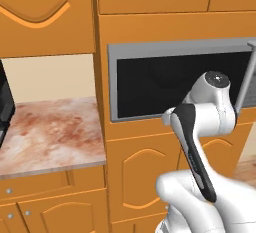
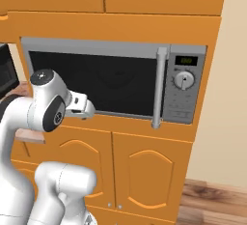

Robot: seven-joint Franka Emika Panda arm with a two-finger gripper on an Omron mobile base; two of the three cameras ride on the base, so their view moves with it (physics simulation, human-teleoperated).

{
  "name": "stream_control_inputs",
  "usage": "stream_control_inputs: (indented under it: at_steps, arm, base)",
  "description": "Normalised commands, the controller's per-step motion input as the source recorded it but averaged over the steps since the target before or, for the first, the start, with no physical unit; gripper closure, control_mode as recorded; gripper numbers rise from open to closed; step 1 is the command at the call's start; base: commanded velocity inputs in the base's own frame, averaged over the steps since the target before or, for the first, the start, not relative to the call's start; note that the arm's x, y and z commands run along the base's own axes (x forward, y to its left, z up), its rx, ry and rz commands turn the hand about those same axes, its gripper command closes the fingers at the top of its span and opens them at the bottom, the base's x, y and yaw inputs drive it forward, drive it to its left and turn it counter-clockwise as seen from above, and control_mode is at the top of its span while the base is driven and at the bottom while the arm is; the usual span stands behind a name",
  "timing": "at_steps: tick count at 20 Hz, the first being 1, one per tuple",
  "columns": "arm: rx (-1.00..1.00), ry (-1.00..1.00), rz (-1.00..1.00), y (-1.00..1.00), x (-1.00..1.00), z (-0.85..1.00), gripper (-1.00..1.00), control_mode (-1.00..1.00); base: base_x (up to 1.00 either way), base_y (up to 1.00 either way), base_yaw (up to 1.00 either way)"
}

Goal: The microwave is finished heating the steak and lemon wedge. Take the bowl containing the food and place it on the dining counter.

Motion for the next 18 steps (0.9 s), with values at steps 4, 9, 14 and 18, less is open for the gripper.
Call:
stream_control_inputs:
  at_steps: [4,9,14,18]
  arm:
    - [0.0,0.0,0.0,0.0,0.0,0.0,-1.0,1.0]
    - [0.0,0.0,0.0,0.0,0.0,0.0,-1.0,1.0]
    - [0.0,0.0,0.0,0.0,0.0,0.0,-1.0,1.0]
    - [0.0,0.0,0.0,0.0,0.0,0.0,-1.0,1.0]
  base:
    - [-0.26,-0.52,0.0]
    - [-0.39,-0.6,0.0]
    - [-0.53,-0.57,0.0]
    - [-0.45,-0.4,0.0]
